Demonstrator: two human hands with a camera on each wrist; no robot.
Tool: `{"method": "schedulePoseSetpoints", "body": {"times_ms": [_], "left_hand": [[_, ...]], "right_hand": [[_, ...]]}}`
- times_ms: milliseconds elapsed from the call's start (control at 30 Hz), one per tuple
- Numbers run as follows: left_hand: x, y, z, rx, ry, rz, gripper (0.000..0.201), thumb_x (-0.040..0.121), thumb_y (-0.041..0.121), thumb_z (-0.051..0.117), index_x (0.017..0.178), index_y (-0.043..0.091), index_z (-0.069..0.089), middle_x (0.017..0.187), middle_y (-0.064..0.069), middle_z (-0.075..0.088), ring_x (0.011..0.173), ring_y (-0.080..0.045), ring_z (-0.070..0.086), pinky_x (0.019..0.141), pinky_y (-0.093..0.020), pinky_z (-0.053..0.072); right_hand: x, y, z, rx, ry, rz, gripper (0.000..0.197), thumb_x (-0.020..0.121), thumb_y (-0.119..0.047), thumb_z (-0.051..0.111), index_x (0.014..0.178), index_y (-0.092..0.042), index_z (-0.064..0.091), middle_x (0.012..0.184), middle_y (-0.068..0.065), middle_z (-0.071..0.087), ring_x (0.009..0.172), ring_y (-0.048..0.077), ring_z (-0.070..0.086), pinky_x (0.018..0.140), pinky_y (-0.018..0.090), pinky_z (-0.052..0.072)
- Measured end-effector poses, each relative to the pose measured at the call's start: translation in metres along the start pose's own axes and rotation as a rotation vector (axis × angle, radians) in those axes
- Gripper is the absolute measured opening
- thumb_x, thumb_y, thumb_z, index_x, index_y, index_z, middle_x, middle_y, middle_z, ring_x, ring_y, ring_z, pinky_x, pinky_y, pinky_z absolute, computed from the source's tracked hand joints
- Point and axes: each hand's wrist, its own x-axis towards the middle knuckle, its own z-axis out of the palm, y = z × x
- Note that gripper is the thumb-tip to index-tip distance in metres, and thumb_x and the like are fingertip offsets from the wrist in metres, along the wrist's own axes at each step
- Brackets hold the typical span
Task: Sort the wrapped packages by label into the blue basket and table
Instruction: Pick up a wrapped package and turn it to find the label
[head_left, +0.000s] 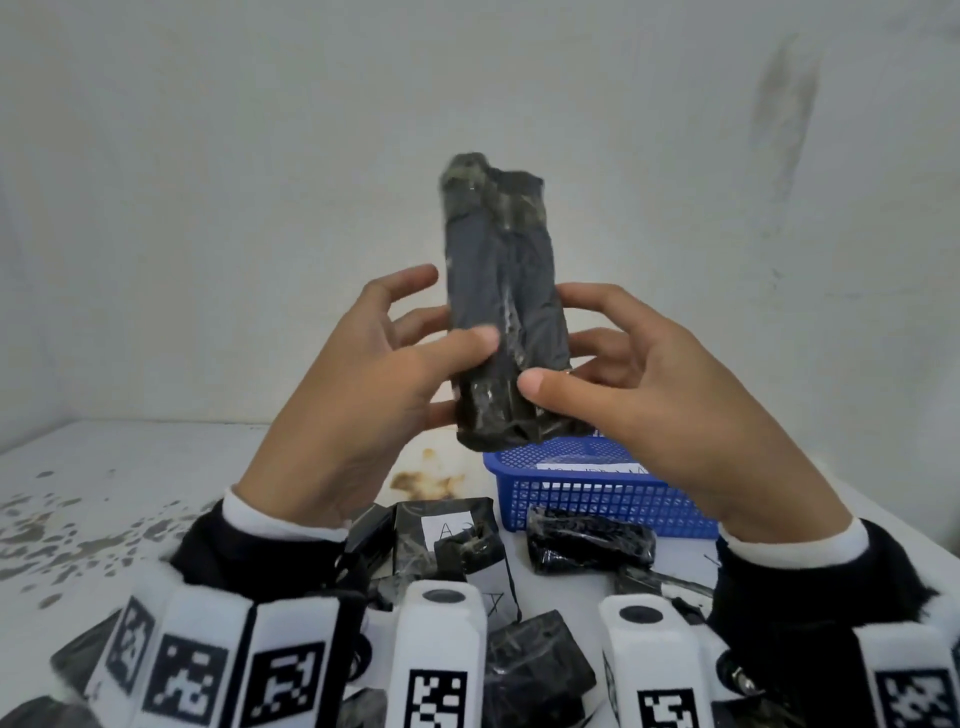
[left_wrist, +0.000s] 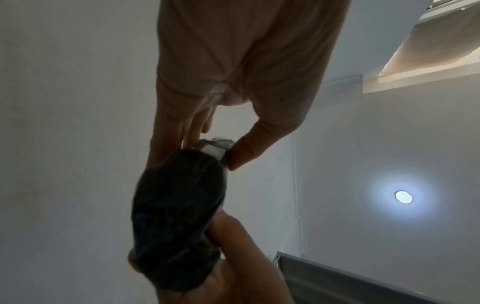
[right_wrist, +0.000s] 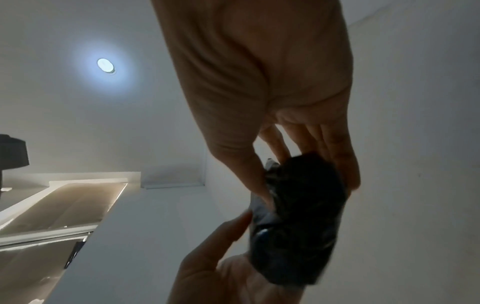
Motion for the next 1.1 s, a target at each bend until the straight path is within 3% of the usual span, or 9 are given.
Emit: {"method": "schedulePoseSetpoints", "body": {"times_ms": [167, 333, 433, 567, 700, 833, 967, 1033, 1100], "left_hand": [[0.0003, -0.0018, 0.0053, 0.087, 0.056, 0.044, 0.028, 0.085, 0.014, 0.067, 0.114, 0.013, 0.066, 0.105, -0.01, 0.074, 0.097, -0.027, 0.071, 0.082, -0.044, 0.059], [-0.0003, -0.0008, 0.002, 0.131, 0.045, 0.088, 0.022, 0.09, 0.022, 0.06, 0.108, 0.015, 0.071, 0.09, 0.0, 0.076, 0.077, -0.01, 0.071, 0.068, -0.022, 0.058], [0.0003, -0.0015, 0.0015, 0.149, 0.045, 0.081, 0.021, 0.089, 0.027, 0.06, 0.104, 0.017, 0.072, 0.085, 0.003, 0.076, 0.073, -0.007, 0.071, 0.067, -0.02, 0.057], [-0.0006, -0.0023, 0.001, 0.197, 0.047, 0.087, 0.017, 0.09, 0.029, 0.06, 0.093, 0.021, 0.074, 0.077, 0.008, 0.075, 0.071, -0.003, 0.069, 0.07, -0.022, 0.058], [-0.0012, -0.0043, 0.0031, 0.252, 0.029, 0.063, 0.03, 0.093, 0.039, 0.053, 0.09, 0.02, 0.075, 0.083, 0.001, 0.077, 0.073, -0.007, 0.071, 0.064, -0.024, 0.06], [-0.0009, -0.0048, 0.005, 0.292, 0.011, 0.055, 0.034, 0.092, 0.043, 0.052, 0.085, 0.02, 0.076, 0.08, 0.001, 0.077, 0.07, -0.005, 0.071, 0.063, -0.023, 0.059], [-0.0011, -0.0041, 0.0043, 0.314, 0.015, 0.099, 0.024, 0.092, 0.041, 0.052, 0.098, 0.027, 0.07, 0.078, 0.008, 0.076, 0.071, -0.001, 0.071, 0.067, -0.025, 0.057], [-0.0022, -0.0027, 0.005, 0.307, 0.001, 0.111, 0.024, 0.092, 0.04, 0.052, 0.108, 0.029, 0.065, 0.08, 0.01, 0.076, 0.071, -0.004, 0.072, 0.063, -0.022, 0.056], [-0.0031, -0.0019, 0.0054, 0.312, -0.01, 0.121, 0.027, 0.09, 0.043, 0.05, 0.111, 0.03, 0.063, 0.083, 0.011, 0.076, 0.072, -0.007, 0.073, 0.058, -0.019, 0.055]], "right_hand": [[-0.0028, -0.0047, 0.0011, 0.099, 0.014, -0.017, 0.035, 0.08, -0.028, 0.078, 0.111, -0.029, 0.063, 0.097, -0.003, 0.075, 0.075, 0.011, 0.074, 0.062, 0.016, 0.054], [-0.0015, -0.0046, 0.0035, 0.053, 0.058, -0.006, 0.044, 0.066, -0.055, 0.074, 0.102, -0.034, 0.062, 0.097, -0.005, 0.075, 0.072, 0.013, 0.071, 0.067, 0.026, 0.054], [0.0002, -0.0018, 0.0036, 0.014, 0.08, -0.003, 0.049, 0.062, -0.061, 0.072, 0.1, -0.034, 0.06, 0.093, -0.007, 0.075, 0.066, 0.01, 0.067, 0.072, 0.032, 0.053], [0.0006, -0.0031, 0.0038, -0.043, 0.097, 0.007, 0.063, 0.061, -0.068, 0.068, 0.116, -0.04, 0.057, 0.09, -0.011, 0.076, 0.068, 0.005, 0.068, 0.072, 0.029, 0.054], [0.0003, -0.0043, 0.0028, -0.07, 0.112, 0.02, 0.041, 0.081, -0.048, 0.07, 0.119, -0.035, 0.064, 0.078, -0.013, 0.077, 0.057, -0.002, 0.063, 0.057, 0.008, 0.043], [0.0004, -0.0027, 0.0024, -0.123, 0.125, 0.035, 0.048, 0.078, -0.057, 0.069, 0.122, -0.038, 0.063, 0.078, -0.014, 0.077, 0.067, -0.003, 0.068, 0.062, 0.01, 0.043], [0.0012, -0.0016, 0.005, -0.133, 0.135, 0.027, 0.053, 0.074, -0.063, 0.067, 0.121, -0.039, 0.064, 0.082, -0.013, 0.077, 0.073, 0.001, 0.071, 0.069, 0.014, 0.048], [0.0017, -0.0002, 0.0051, -0.136, 0.154, 0.011, 0.053, 0.071, -0.065, 0.067, 0.116, -0.038, 0.066, 0.082, -0.012, 0.076, 0.066, 0.003, 0.067, 0.068, 0.019, 0.048], [0.0018, -0.0002, 0.0053, -0.142, 0.155, -0.004, 0.05, 0.07, -0.065, 0.066, 0.112, -0.038, 0.067, 0.082, -0.012, 0.074, 0.057, 0.001, 0.06, 0.062, 0.014, 0.046]]}}
